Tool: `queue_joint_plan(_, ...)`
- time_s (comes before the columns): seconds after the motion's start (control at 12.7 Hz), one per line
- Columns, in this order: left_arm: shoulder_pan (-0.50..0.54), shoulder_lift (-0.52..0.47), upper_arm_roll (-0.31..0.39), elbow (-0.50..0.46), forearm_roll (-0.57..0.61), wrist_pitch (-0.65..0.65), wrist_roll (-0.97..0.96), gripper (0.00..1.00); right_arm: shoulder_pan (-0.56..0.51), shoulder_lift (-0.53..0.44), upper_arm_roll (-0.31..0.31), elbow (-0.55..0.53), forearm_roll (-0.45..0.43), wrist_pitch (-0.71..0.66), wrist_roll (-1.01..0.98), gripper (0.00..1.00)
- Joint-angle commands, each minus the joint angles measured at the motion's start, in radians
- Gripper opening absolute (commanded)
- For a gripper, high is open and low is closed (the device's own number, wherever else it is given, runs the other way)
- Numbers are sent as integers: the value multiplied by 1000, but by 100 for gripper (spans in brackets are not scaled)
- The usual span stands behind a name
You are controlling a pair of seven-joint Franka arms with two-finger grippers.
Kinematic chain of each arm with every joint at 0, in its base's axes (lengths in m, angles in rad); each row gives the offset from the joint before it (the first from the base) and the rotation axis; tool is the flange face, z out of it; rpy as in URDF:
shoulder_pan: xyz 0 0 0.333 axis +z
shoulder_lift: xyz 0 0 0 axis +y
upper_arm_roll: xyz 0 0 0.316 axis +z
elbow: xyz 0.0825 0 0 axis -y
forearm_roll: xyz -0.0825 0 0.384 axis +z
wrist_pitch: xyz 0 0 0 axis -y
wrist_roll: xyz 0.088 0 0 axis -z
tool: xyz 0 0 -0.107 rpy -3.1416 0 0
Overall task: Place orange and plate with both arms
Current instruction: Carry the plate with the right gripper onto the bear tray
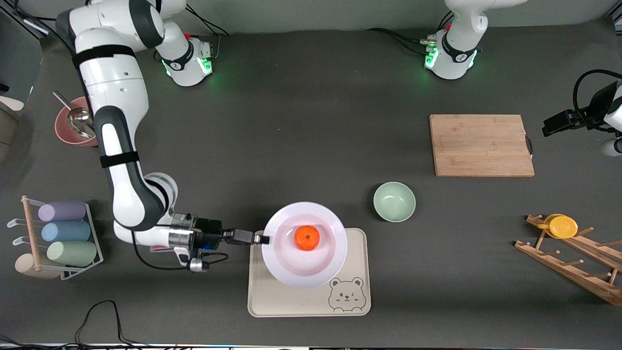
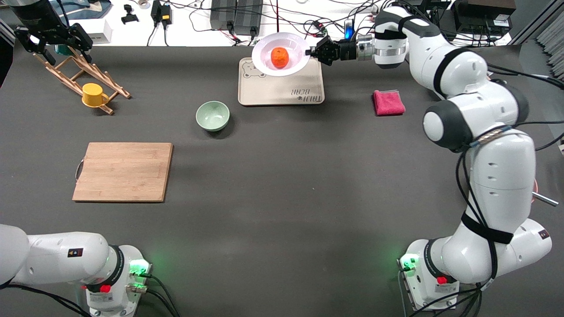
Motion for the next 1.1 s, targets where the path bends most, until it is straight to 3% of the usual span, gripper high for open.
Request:
queue_joint_plan(0.0,14,18,-11,14,1,-6,22,100,-15,149,-8,214,-19,-17,60,0)
queue_joint_plan(0.47,19,69,-6,39,3,-8,24,100,-12,282,6,337,15,104,44,0)
queue_joint_plan(1.02,23,78,-6,37,3,-9,24,100,13,344,8,325,18,124,-34,0)
